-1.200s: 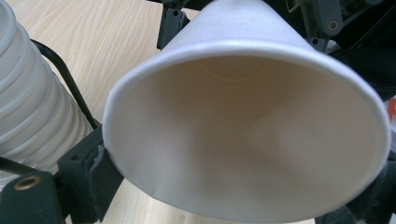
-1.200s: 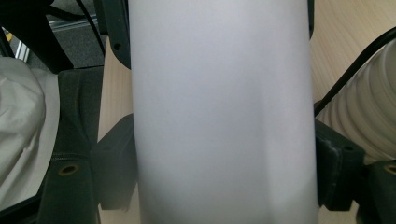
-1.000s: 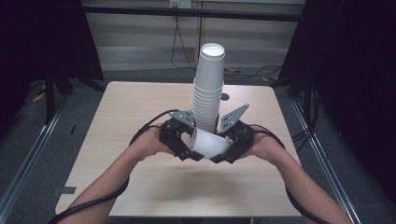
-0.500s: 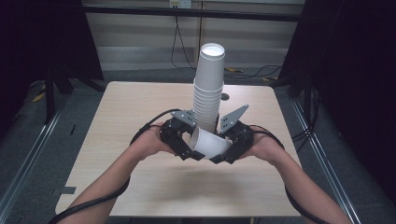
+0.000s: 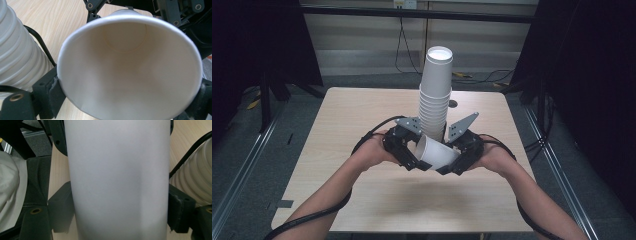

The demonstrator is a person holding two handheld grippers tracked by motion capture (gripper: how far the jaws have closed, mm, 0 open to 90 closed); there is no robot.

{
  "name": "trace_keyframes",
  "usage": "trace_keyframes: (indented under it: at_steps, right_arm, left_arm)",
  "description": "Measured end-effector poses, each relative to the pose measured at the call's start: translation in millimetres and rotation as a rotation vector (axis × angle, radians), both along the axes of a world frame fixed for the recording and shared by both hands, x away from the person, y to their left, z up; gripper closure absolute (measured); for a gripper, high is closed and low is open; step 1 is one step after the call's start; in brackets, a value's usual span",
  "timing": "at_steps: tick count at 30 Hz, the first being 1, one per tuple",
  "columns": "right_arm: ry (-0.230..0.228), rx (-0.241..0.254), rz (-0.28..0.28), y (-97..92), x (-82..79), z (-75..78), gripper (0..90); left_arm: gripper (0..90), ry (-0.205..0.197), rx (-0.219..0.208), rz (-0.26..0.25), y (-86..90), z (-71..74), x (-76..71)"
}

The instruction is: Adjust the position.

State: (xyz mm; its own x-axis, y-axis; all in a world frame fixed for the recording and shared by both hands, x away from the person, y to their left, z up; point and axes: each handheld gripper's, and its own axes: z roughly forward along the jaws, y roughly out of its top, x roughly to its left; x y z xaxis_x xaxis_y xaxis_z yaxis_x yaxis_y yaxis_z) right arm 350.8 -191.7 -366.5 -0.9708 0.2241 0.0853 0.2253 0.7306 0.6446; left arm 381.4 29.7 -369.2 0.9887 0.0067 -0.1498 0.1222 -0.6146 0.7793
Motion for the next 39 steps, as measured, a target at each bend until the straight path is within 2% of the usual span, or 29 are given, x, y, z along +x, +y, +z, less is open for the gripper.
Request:
trace_keyframes:
  at_steps: [4,18,28,34,36,39]
  right_arm:
    - [0.002,0.012,-0.003,-0.1,0.3,-1.0,22.7]
    - [0.001,-0.003,-0.006,1.7,0.6,-5.5,22.8]
    - [0.005,-0.001,-0.016,2.8,0.5,-8.7,22.6]
    - [0.000,0.012,-0.027,3.9,0.6,-11.2,22.4]
    - [-0.003,0.018,-0.029,4.0,0.7,-11.6,22.5]
    - [0.006,0.025,-0.029,5.0,0.9,-12.9,22.5]
  left_arm:
    - [10.7,0.000,0.003,0.000,0.3,0.4,0.2]
    - [11.1,-0.023,0.013,0.005,-3.7,5.7,-1.3]
    - [11.3,-0.021,0.015,0.016,-5.1,7.0,-1.7]
    - [11.3,-0.031,0.019,0.020,-4.2,7.7,-1.1]
    - [11.4,-0.019,0.010,0.024,-3.5,7.6,-0.7]
    - [11.5,-0.022,0.013,0.025,-3.3,7.5,-0.8]
